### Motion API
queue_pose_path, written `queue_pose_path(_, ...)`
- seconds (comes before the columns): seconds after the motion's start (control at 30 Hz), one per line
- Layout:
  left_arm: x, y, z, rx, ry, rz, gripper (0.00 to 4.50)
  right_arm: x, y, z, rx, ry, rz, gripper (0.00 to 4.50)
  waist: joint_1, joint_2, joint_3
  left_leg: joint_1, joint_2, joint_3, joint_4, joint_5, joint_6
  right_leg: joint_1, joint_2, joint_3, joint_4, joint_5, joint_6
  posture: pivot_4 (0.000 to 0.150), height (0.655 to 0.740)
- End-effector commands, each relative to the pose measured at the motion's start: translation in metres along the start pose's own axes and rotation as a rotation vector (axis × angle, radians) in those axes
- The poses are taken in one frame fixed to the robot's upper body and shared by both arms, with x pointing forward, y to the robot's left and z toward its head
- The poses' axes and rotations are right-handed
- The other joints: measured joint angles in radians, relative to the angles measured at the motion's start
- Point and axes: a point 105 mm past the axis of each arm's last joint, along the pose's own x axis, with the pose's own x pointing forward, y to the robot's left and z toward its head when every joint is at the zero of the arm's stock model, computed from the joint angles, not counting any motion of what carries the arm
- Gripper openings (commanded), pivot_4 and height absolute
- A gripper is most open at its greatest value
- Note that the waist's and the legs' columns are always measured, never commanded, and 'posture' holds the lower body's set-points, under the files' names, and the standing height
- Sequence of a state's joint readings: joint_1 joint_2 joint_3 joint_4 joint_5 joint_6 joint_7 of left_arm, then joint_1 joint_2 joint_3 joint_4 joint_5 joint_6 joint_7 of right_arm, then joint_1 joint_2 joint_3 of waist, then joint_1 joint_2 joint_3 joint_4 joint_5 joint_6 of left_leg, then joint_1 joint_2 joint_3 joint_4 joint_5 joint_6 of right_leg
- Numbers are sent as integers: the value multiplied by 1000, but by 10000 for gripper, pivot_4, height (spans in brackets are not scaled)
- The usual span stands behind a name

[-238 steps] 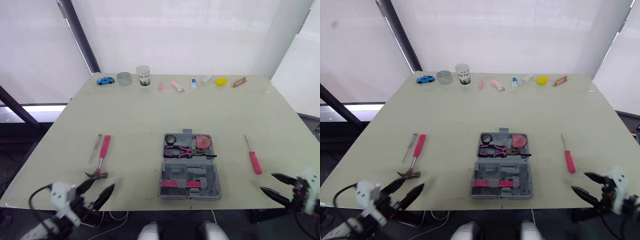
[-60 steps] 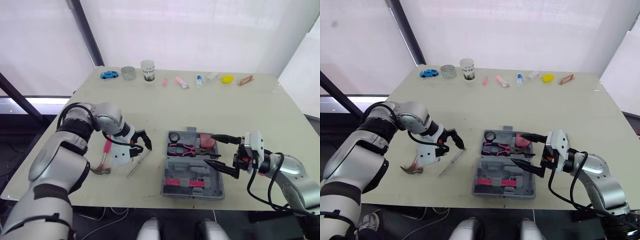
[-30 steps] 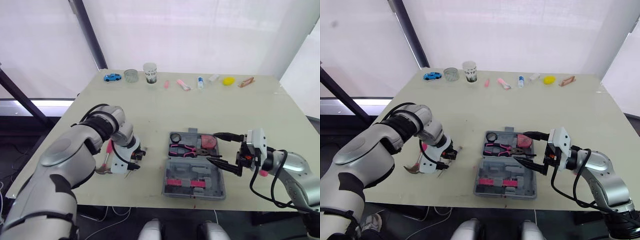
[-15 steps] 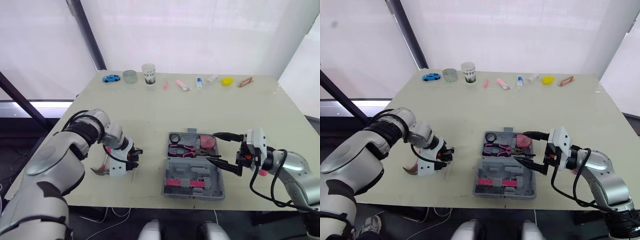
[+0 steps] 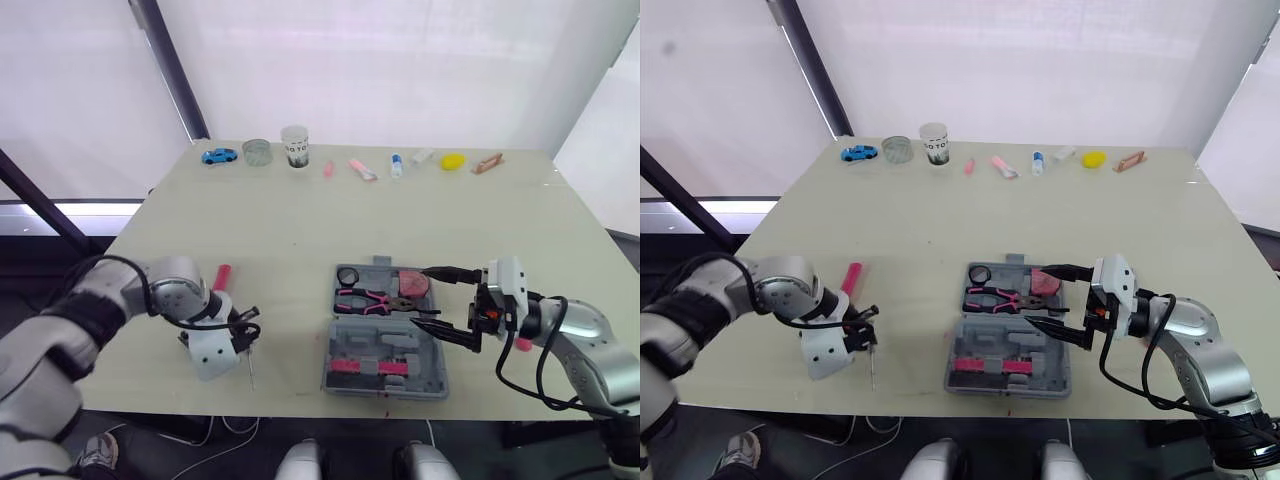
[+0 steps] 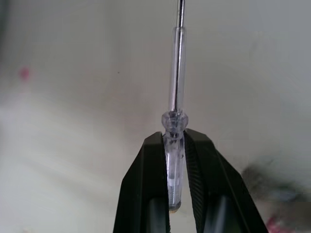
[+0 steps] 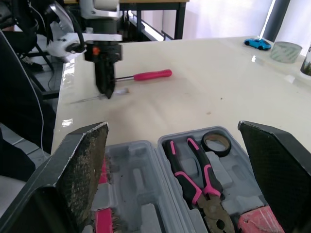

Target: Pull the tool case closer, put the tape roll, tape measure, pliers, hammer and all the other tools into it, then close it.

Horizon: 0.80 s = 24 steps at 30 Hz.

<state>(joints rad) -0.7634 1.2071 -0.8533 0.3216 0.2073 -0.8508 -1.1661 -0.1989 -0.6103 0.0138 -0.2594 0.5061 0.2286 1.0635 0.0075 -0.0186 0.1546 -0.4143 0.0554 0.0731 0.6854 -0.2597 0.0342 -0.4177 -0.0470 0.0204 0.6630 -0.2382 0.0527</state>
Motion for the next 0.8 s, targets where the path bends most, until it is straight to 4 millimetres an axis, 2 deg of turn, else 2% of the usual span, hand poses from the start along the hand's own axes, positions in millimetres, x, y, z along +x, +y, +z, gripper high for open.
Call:
queue_pose_path(0.03,-24,18,13,-236,-9,100,313,0,4,11,-44,-26,14,45000,7,0,0,0,0,0,0,0,0,0,0,0,0,0,0,1500,7400)
queue_pose_path(0.1,-27,18,12,-418,-6,150,313,1,6,11,-42,-25,23,45000,6,0,0,1,0,0,1,0,0,1,0,-1,0,0,0,1500,7400)
queue_pose_path(0.2,-29,16,13,-777,-59,225,313,1,9,11,-42,-17,48,45000,4,0,0,1,0,-1,1,0,0,1,1,0,0,0,0,1500,7400)
queue_pose_path(0.37,-28,20,15,-1128,-150,349,313,0,11,14,-51,-10,79,45000,3,0,0,1,0,-1,0,0,0,1,2,-1,0,0,0,1500,7400)
queue_pose_path(0.57,-28,28,8,-1524,-203,479,313,-5,12,14,-57,11,96,45000,5,0,0,1,0,-2,0,0,0,1,2,-1,-1,0,0,1500,7400)
queue_pose_path(0.6,-28,30,4,-1608,-168,501,313,-7,11,14,-56,14,91,45000,7,0,0,1,0,-2,0,0,0,1,2,0,-1,0,0,1500,7400)
queue_pose_path(0.7,-24,32,7,-1885,-177,417,313,-9,11,13,-52,19,82,45000,6,-2,0,0,-1,-3,1,0,0,2,2,-1,-1,0,0,1500,7400)
queue_pose_path(0.8,-21,41,0,-1998,-214,415,313,-10,13,11,-48,21,80,45000,4,-2,0,1,-1,-4,1,0,0,2,2,-1,0,0,0,1500,7400)
